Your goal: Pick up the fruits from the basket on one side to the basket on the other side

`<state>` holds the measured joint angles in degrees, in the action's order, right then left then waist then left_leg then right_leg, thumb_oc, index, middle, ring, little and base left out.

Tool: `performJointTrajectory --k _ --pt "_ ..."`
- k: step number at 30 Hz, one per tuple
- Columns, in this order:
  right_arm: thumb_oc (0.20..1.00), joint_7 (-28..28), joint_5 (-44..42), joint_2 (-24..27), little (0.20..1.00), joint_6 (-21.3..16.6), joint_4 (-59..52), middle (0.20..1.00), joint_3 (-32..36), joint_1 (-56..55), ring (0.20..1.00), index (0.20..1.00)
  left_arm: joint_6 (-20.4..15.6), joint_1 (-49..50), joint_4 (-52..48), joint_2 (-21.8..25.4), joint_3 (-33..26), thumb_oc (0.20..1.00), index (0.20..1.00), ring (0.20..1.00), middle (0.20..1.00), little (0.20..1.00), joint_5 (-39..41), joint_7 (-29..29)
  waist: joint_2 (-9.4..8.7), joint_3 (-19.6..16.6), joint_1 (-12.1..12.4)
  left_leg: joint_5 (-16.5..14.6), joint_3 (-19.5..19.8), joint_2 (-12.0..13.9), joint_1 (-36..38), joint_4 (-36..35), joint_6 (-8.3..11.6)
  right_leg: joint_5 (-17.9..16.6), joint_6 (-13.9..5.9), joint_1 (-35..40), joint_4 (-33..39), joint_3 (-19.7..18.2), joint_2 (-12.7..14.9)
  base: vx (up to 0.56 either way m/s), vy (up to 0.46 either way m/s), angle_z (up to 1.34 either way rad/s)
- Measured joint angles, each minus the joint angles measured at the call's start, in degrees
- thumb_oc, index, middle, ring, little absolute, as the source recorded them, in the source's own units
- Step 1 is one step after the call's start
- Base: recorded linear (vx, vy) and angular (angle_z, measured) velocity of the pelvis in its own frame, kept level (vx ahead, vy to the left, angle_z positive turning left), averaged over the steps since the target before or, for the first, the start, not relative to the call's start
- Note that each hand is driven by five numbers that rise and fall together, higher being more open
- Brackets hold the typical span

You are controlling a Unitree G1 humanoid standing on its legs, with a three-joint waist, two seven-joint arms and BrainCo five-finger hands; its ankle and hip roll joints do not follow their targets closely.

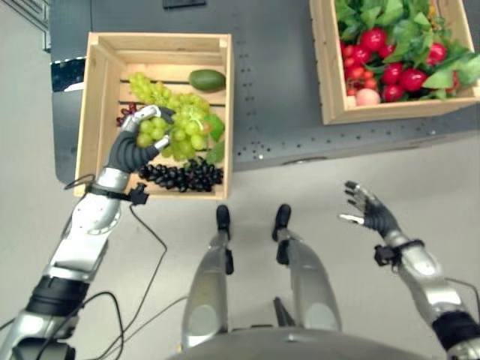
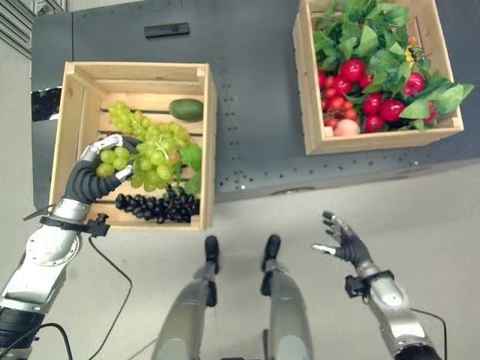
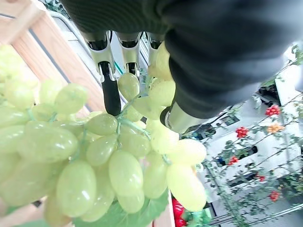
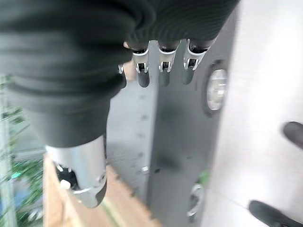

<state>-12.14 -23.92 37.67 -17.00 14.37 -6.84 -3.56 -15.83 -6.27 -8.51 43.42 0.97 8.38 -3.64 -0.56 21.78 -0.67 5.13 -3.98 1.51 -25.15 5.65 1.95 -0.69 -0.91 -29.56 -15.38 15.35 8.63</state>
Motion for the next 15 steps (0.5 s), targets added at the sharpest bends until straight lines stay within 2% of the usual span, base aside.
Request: performJointTrajectory --k 7,15 --pt "1.0 -1.3 -1.1 4.5 1.0 0.6 -5.5 1.0 2.9 4.0 1.0 1.0 0.0 -0.3 -2.9 -0.8 0.1 0.2 0.2 0.2 0.2 0.2 5.4 4.2 0.66 -1.2 0.1 0.0 0.5 -0.7 3.8 -0.6 -0.03 1.6 0.15 3.1 -1.8 0.2 0.8 0.03 0.002 0.06" --pt "1.0 -3.7 -2.8 6.0 1.0 2.2 -12.1 1.0 3.8 5.6 1.0 1.0 0.2 -0.5 -4.3 -3.0 0.2 0.2 0.2 0.2 0.2 0.2 13.2 8.3 1.46 -3.1 0.0 -0.2 1.1 -1.1 7.9 -1.1 -0.03 3.1 -0.45 7.0 -2.7 1.0 1.5 0.01 -0.002 0.06"
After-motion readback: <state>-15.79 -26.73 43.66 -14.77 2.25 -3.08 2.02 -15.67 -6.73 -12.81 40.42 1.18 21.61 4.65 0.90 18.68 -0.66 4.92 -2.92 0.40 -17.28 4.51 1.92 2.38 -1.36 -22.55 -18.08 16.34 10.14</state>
